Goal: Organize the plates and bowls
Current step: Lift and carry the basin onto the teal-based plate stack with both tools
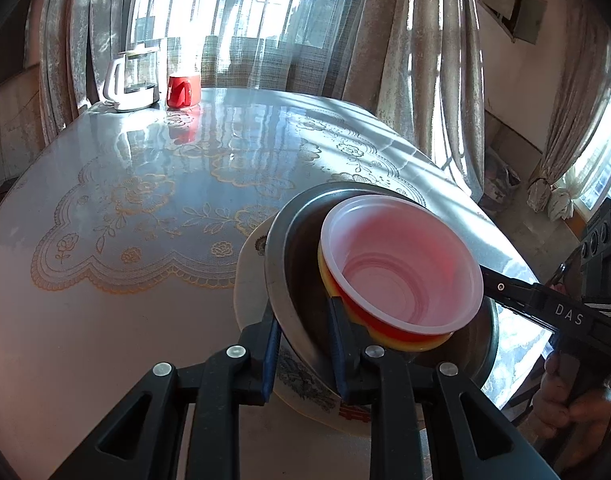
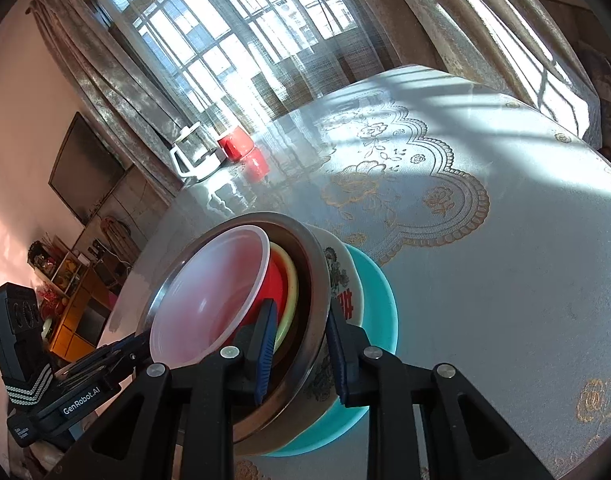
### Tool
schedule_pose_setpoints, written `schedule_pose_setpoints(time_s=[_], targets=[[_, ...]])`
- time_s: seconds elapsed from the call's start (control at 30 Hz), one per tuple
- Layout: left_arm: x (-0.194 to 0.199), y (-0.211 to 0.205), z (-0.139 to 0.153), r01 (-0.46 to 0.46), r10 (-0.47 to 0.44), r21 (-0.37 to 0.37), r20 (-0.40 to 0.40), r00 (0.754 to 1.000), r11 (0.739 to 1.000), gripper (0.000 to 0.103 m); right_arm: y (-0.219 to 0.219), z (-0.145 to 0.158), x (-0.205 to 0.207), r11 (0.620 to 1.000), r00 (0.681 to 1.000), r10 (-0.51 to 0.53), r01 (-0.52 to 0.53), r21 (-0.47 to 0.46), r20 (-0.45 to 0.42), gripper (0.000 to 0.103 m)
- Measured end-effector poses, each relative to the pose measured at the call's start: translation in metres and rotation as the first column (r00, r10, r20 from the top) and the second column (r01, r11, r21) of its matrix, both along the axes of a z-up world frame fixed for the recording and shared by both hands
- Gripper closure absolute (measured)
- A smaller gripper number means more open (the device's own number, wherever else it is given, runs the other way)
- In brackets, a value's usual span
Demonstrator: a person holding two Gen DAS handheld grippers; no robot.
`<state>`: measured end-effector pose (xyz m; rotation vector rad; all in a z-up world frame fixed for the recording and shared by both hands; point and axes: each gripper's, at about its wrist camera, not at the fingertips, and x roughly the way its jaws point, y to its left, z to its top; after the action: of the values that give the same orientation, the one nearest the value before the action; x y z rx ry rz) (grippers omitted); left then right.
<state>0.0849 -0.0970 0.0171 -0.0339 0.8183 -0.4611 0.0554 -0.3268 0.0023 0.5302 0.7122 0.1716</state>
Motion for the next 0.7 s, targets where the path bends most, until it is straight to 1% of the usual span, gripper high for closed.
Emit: schedule_pose_setpoints(time_s=[0.27,0.7], targets=[[-0.0006,0.0017,-0.0024,0.006,-0.006,-0.021,-0.021,1.0,1.0,0.077,0.0012,-0.0015,0.0005,1.0,1.0,0.002,-0.002,0.001,-0.011,0.077],[-0.0093,0.0057,-0.0018,0.001,-0.001,-0.039,-0.01,1.0,0.999,0.075,0.003,-0.0033,-0.0061,1.0,1.0,-0.002,0.002,0.006,-0.011,0.078]])
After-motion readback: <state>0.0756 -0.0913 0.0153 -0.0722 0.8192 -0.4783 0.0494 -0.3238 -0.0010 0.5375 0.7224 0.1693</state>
